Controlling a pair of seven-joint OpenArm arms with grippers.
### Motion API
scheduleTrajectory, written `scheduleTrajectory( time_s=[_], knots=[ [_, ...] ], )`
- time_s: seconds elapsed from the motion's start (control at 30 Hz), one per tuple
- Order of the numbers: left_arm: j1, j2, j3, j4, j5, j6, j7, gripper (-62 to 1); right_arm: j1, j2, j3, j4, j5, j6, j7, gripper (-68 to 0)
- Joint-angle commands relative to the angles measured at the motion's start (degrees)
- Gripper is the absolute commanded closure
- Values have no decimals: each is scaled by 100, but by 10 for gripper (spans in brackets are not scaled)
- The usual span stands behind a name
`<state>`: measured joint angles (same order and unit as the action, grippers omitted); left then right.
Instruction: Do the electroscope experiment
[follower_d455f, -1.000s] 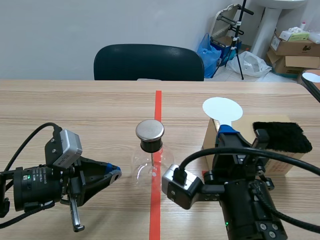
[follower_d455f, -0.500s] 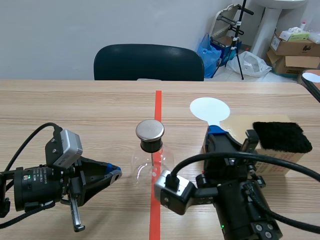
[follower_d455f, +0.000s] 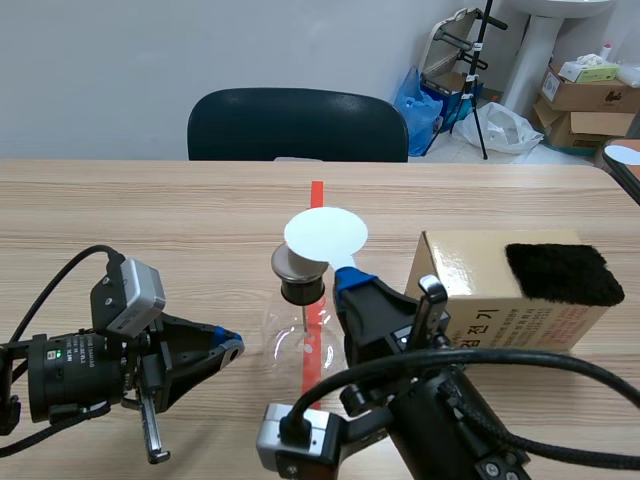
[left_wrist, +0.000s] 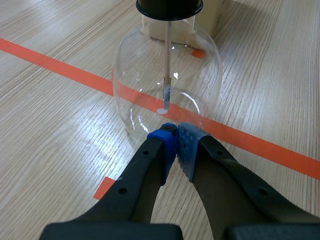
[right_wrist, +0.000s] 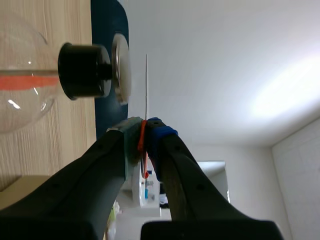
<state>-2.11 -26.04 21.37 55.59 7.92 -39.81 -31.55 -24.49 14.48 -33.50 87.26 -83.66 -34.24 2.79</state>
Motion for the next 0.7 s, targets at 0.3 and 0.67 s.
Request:
scheduleTrajectory(
  time_s=[0.3,0.67],
  knots=[
    [-74,13,-7,70,-81,-7,-81,-34,50,26,11,68,-4,-59,326,-10],
    [-74,13,-7,70,-81,-7,-81,-34,50,26,11,68,-4,-59,424,-10]
  ],
)
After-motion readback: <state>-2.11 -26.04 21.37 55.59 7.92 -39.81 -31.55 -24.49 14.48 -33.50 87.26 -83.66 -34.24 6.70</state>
